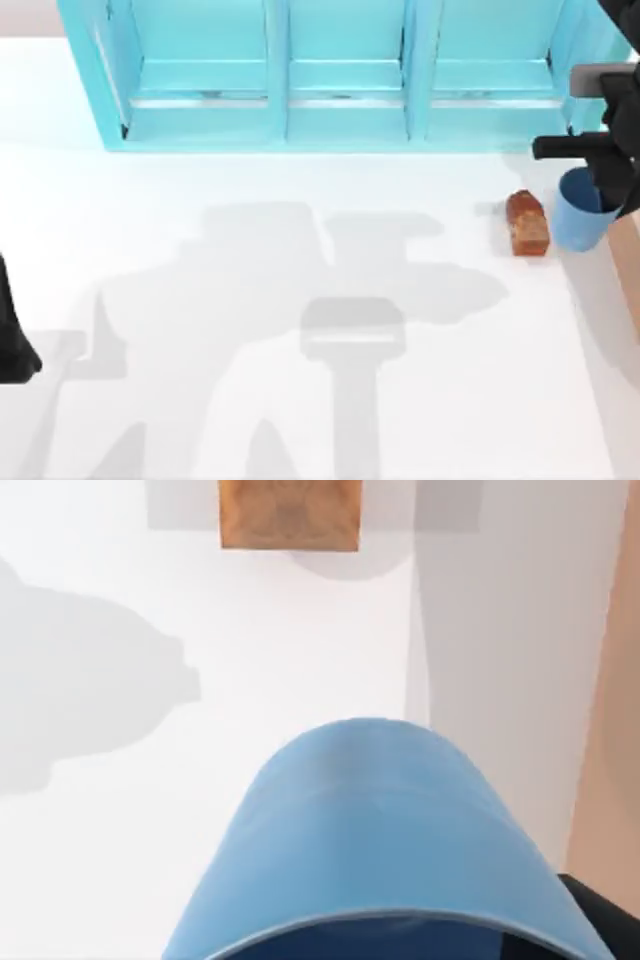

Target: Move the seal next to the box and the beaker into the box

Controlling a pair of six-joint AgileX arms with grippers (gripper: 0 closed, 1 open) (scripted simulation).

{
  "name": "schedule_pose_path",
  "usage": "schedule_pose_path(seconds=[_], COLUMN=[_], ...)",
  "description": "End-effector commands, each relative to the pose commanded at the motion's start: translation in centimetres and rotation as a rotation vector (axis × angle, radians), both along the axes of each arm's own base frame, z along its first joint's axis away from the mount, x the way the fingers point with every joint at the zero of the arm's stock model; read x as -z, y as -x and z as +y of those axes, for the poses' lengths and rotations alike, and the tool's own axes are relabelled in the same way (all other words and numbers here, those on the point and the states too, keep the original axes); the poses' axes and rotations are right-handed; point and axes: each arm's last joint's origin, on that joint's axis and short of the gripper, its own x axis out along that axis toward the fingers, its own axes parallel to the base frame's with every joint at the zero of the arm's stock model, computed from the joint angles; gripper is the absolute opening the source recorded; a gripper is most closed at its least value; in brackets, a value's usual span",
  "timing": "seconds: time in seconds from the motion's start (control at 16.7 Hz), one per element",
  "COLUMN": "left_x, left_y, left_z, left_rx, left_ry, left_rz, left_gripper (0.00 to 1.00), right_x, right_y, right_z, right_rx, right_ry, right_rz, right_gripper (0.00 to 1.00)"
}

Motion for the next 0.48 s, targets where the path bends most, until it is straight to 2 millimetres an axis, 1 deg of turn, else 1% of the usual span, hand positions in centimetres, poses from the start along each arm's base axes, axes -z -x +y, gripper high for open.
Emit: schedule_pose_path(seconds=[0.06, 0.12, 0.36, 0.42, 0.48], left_x=[0.0, 0.0, 0.0, 0.0, 0.0], left_y=[0.0, 0.0, 0.0, 0.0, 0.0], left_z=[0.0, 0.0, 0.0, 0.0, 0.0], left_rx=[0.000, 0.000, 0.000, 0.000, 0.000], left_ry=[0.000, 0.000, 0.000, 0.000, 0.000], left_rz=[0.000, 0.000, 0.000, 0.000, 0.000], left_gripper=[1.00, 1.00, 1.00, 1.00, 1.00], right_x=[-0.7, -0.9, -0.7, -0.8, -0.9], right_y=[0.1, 0.1, 0.1, 0.3, 0.7], right_z=[-0.6, -0.7, -0.6, -1.1, -2.0], right_rx=[0.003, 0.004, 0.003, 0.007, 0.012], right_ry=[-0.002, -0.003, -0.001, -0.002, -0.005], right_rz=[-0.009, -0.013, -0.008, -0.009, -0.011], right_gripper=[0.00, 0.00, 0.00, 0.00, 0.00])
